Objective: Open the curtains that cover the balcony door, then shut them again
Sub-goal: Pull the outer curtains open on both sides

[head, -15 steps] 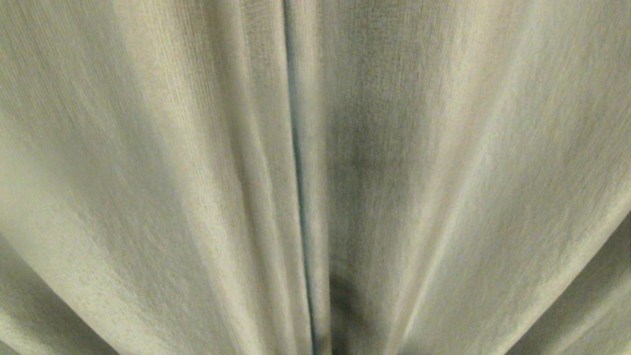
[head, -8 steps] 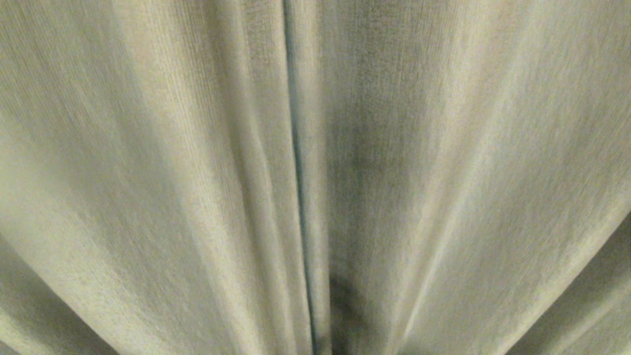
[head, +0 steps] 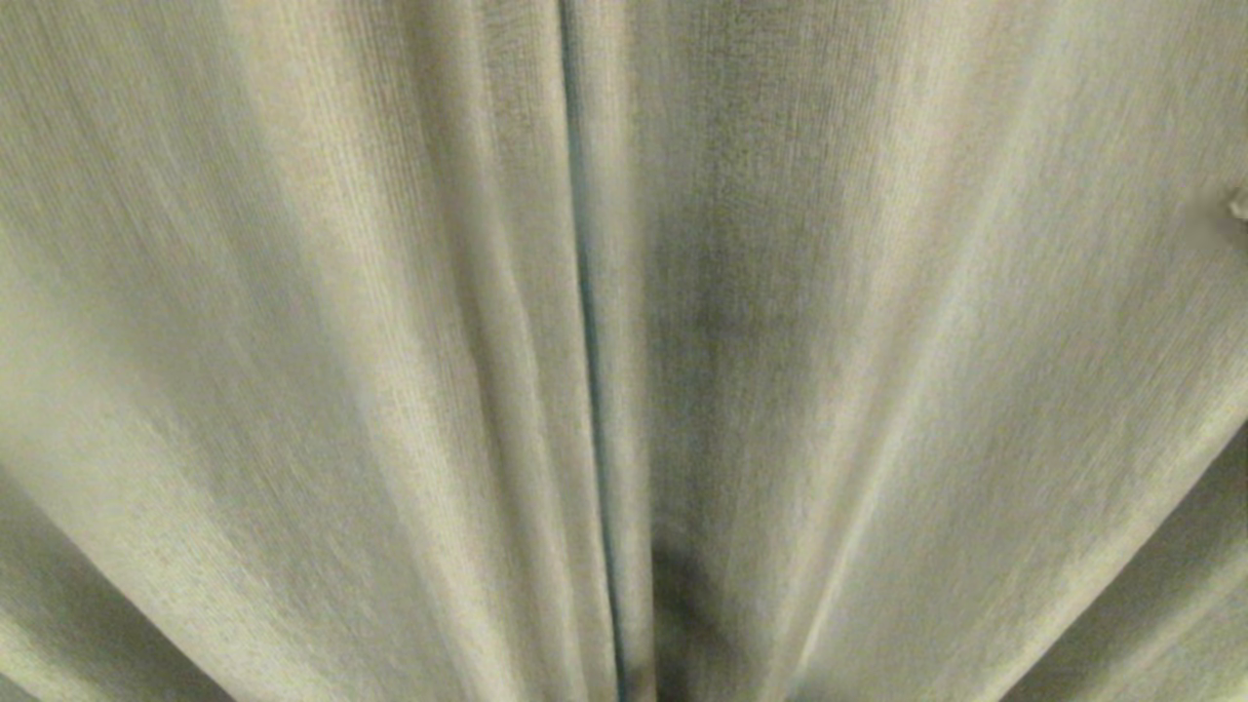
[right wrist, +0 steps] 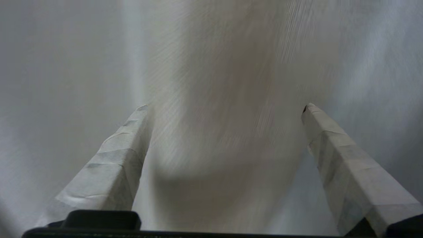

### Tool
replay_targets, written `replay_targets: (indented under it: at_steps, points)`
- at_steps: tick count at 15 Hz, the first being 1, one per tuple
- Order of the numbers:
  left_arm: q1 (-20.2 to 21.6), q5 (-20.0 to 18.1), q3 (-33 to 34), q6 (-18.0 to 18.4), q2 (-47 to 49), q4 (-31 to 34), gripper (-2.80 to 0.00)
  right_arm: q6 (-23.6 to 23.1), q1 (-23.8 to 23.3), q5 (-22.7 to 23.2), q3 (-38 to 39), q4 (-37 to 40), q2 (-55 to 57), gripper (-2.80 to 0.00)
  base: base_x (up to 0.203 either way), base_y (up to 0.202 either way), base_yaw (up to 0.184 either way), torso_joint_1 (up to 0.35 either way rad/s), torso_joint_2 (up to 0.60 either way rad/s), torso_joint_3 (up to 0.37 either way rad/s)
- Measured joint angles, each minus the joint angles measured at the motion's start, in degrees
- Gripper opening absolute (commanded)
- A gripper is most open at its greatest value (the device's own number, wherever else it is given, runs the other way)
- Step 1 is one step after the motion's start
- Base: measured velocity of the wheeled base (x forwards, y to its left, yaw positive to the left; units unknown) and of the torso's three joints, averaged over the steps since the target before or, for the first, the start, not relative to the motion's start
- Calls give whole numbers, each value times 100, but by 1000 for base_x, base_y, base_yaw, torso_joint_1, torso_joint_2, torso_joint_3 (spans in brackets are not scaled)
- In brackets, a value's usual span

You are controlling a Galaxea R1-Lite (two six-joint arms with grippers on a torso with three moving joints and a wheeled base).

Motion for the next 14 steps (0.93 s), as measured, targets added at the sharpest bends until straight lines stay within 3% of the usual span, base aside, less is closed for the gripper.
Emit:
replay_targets:
  at_steps: [6, 11, 12, 14]
  points:
    - [0, 0, 0, 0, 0, -2, -280, 9, -18, -48, -760, -570, 1174, 0, 0, 0, 0, 0, 0, 0]
    - [0, -1, 0, 0, 0, 0, -280, 12, -11, -55, -844, -747, 1492, 0, 0, 0, 0, 0, 0, 0]
    - [0, -1, 0, 0, 0, -2, -280, 18, -11, -55, -847, -745, 1513, -280, 0, 0, 0, 0, 0, 0]
    - [0, 1, 0, 0, 0, 0, -280, 22, -11, -55, -924, -758, 1558, -280, 0, 0, 0, 0, 0, 0]
